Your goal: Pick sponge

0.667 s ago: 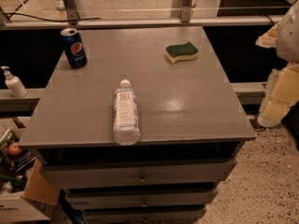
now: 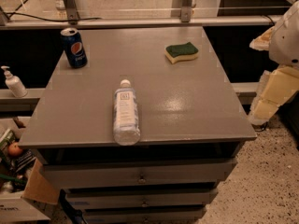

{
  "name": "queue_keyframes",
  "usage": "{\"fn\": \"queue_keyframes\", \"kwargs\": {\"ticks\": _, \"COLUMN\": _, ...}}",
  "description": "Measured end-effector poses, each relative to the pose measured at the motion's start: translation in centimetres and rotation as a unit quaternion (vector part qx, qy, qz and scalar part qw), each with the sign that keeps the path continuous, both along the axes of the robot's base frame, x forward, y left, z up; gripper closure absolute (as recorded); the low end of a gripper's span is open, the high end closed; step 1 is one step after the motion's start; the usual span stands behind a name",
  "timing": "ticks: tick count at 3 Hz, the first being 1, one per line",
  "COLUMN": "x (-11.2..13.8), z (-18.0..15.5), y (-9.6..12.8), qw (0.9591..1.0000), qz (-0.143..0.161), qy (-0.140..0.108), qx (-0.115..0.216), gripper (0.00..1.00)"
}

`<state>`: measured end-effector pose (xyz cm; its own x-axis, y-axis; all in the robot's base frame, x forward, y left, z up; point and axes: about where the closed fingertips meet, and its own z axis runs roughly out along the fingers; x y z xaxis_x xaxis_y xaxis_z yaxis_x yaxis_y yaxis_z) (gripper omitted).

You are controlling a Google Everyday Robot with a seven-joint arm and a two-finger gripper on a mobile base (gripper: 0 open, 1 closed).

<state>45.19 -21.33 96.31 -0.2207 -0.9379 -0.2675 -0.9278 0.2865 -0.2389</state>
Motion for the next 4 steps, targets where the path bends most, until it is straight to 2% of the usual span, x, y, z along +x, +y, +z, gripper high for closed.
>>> {"fn": "queue_keyframes", "kwargs": {"ticks": 1, "x": 3.3, "z": -1.6, "y": 0.1, "qw": 0.9984, "qz": -0.004, "qy": -0.011, "qx": 0.056, "gripper": 0.0}}
{"fn": "queue_keyframes", "kwargs": {"ticks": 2, "x": 7.2, "z": -2.6, "y": -0.1, "qw": 0.9937, "qz": -0.004, "qy": -0.026, "qx": 0.109, "gripper": 0.0}}
{"fn": "queue_keyframes", "kwargs": {"ticks": 3, "x": 11.6, "z": -3.2, "y": -0.2, "qw": 0.9881, "qz": -0.008, "qy": -0.045, "qx": 0.147, "gripper": 0.0}}
{"fn": "queue_keyframes", "kwargs": {"ticks": 4, "x": 15.8, "z": -4.1, "y": 0.8, "qw": 0.9845, "qz": -0.025, "qy": -0.058, "qx": 0.164, "gripper": 0.0}}
